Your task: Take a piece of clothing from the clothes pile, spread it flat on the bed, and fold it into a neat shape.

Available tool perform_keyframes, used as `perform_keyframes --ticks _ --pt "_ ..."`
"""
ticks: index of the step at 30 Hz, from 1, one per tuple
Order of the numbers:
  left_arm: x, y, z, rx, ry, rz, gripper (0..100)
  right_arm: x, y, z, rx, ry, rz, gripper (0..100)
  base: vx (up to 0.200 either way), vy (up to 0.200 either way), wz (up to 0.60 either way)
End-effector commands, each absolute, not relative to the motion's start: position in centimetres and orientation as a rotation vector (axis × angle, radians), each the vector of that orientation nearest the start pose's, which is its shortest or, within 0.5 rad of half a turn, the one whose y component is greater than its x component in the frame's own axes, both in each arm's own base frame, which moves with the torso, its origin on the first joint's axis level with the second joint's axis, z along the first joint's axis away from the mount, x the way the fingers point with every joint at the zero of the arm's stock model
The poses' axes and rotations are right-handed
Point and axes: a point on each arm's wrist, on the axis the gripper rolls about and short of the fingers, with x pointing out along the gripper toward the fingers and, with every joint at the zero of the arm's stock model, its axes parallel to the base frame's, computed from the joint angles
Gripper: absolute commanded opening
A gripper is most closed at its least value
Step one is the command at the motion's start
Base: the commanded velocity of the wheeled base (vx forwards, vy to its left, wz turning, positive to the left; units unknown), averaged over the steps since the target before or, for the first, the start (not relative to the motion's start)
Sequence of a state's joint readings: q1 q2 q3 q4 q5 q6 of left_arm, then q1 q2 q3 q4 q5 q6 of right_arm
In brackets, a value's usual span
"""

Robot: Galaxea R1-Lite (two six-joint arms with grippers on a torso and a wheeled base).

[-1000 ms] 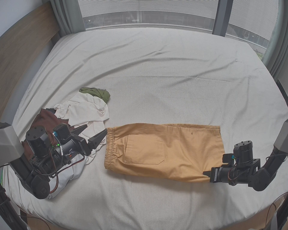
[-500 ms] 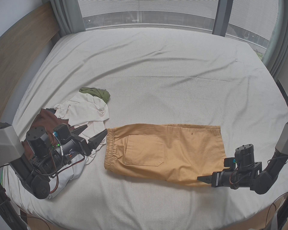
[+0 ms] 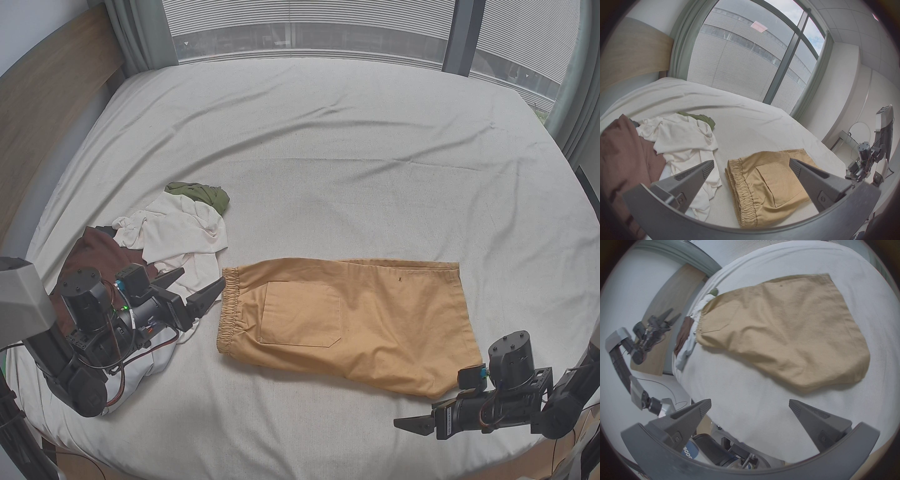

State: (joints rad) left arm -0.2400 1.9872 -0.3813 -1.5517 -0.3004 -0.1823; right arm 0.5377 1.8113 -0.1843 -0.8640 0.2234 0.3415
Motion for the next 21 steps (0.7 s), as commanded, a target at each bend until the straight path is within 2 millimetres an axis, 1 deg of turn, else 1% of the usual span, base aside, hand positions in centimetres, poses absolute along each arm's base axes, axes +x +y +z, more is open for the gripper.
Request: perform_keyframes --ticks 1,2,3,4,6,7,11,13,15,18,21 --pt "28.4 -7.9 7.7 -0.217 0.166 -0.536 100 18.4 12.3 6.9 0.209 0.751 0.652 100 0.0 0.0 0.0" --pt "28.3 -8.3 7.8 -0.274 0.184 -0.549 100 18.9 12.7 7.8 0.22 0.708 0.669 100 0.0 0.0 0.0" --pt "28.2 -8.4 7.7 -0.285 0.19 -0.552 100 19.0 12.8 7.9 0.221 0.703 0.67 100 0.0 0.0 0.0" --pt "28.1 -8.9 7.7 -0.349 0.21 -0.562 100 19.6 13.2 8.5 0.228 0.67 0.68 100 0.0 0.0 0.0" --pt "28.1 -9.0 7.7 -0.39 0.223 -0.562 100 20.0 13.5 9.0 0.233 0.644 0.69 100 0.0 0.0 0.0" --pt "28.2 -9.0 7.7 -0.426 0.235 -0.558 100 20.7 14.0 9.7 0.24 0.611 0.698 100 0.0 0.0 0.0" --pt "28.5 -9.1 7.1 -0.459 0.26 -0.551 100 22.1 14.7 11.4 0.256 0.532 0.71 100 0.0 0.0 0.0" --pt "28.6 -9.1 6.5 -0.462 0.281 -0.544 100 22.5 14.8 12.0 0.263 0.503 0.712 100 0.0 0.0 0.0" --pt "28.8 -9.2 5.7 -0.462 0.306 -0.538 100 22.5 14.7 12.1 0.265 0.498 0.71 100 0.0 0.0 0.0" --pt "29.0 -9.4 4.3 -0.459 0.352 -0.526 100 22.9 13.8 11.9 0.276 0.503 0.682 100 0.0 0.0 0.0" --pt "29.1 -9.7 3.8 -0.457 0.368 -0.526 100 23.1 13.4 11.9 0.285 0.505 0.685 100 0.0 0.0 0.0"
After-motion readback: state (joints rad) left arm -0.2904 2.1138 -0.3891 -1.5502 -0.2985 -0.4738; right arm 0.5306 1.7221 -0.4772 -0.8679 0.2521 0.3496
